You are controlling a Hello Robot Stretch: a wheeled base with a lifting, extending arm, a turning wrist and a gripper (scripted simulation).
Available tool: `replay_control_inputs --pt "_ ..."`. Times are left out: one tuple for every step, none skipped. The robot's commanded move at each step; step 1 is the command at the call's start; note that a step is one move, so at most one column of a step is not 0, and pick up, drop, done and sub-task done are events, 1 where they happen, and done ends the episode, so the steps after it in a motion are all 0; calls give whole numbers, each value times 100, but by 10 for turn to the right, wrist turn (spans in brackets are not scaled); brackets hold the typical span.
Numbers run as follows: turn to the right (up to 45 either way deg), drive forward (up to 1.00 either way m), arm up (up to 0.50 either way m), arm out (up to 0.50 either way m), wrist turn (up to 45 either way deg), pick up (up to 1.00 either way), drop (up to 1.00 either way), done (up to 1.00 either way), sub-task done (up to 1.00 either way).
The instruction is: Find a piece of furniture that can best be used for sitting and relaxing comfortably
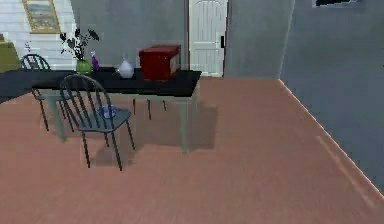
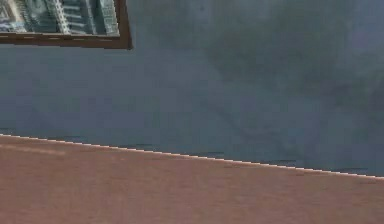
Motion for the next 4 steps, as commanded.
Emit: replay_control_inputs --pt "0 100 0 0 0 0 0 0 0" --pt "120 0 0 0 0 0 0 0 0" --pt "0 15 0 0 0 0 0 0 0" --pt "-450 0 0 0 0 0 0 0 0"
